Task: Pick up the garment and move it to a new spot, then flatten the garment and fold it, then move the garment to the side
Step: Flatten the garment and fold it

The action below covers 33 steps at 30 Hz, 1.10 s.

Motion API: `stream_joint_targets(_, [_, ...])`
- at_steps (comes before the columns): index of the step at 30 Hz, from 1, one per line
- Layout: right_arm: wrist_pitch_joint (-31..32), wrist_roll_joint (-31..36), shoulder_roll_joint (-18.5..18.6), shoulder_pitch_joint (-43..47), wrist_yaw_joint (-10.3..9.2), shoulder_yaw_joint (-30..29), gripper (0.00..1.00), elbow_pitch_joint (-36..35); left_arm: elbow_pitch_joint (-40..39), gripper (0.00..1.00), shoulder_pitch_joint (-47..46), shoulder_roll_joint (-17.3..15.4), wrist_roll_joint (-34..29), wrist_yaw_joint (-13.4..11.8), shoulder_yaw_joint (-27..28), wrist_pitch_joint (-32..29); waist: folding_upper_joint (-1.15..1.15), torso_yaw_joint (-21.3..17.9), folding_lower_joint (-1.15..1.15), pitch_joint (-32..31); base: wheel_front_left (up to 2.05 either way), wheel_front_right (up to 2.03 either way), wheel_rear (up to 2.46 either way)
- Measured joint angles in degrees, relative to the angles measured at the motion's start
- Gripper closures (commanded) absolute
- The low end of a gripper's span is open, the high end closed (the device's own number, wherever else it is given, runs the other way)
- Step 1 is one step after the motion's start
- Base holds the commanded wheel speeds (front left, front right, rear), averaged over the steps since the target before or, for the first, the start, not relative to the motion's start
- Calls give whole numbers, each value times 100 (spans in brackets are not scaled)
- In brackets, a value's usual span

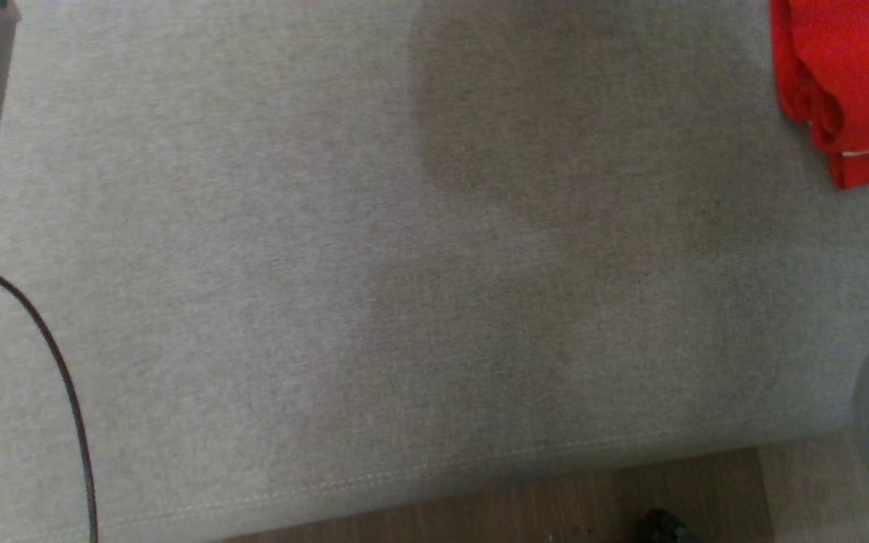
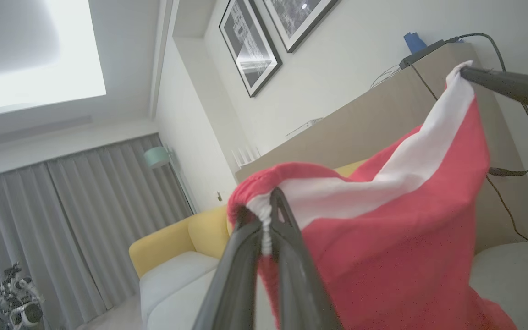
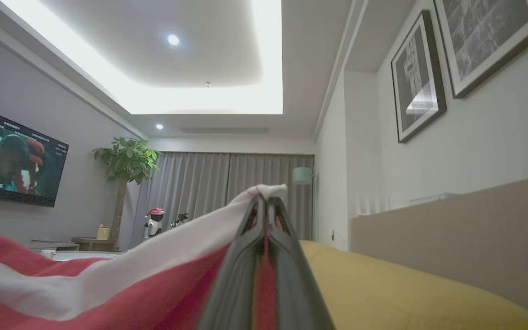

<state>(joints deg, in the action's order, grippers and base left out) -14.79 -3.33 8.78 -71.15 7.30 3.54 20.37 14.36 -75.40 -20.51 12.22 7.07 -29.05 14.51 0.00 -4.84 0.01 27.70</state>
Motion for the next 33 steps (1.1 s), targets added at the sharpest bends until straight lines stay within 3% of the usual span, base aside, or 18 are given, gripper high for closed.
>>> stream_joint_targets(4, [0, 49, -18, 237, 0, -15, 100, -330, -83, 100, 137, 2, -268, 0, -82, 22, 0, -105, 0, 54, 0, 0, 0])
stream_joint_targets(7, [0, 57, -25, 1068, 0, -58, 100, -653, -527, 100, 799, -7, -302, 1, -189, 23, 0, -101, -1, -12, 0, 0, 0])
stream_joint_targets(15, [81, 77, -224, 4640, -1, -357, 100, -1332, -1636, 100, 3760, -379, -355, -5, -554, 22, 1, -13, -1, -335, 0, 0, 0])
stream_joint_targets(20, [144, -33, -458, 6095, 0, -573, 100, -2012, -2168, 100, 5679, -672, -421, -278, -514, 21, 1, -89, -1, -614, 0, 0, 0])
stream_joint_targets(27, [488, -29, -571, 7157, 0, -743, 100, -3182, -2958, 100, 6967, -748, -549, -670, -341, 21, 1, -142, -1, -889, 0, 0, 0])
stream_joint_targets(33, [1022, 51, -593, 7444, 0, -809, 100, -3659, -3215, 100, 7204, -679, -503, -598, -331, 21, 1, -23, -1, -977, 0, 0, 0])
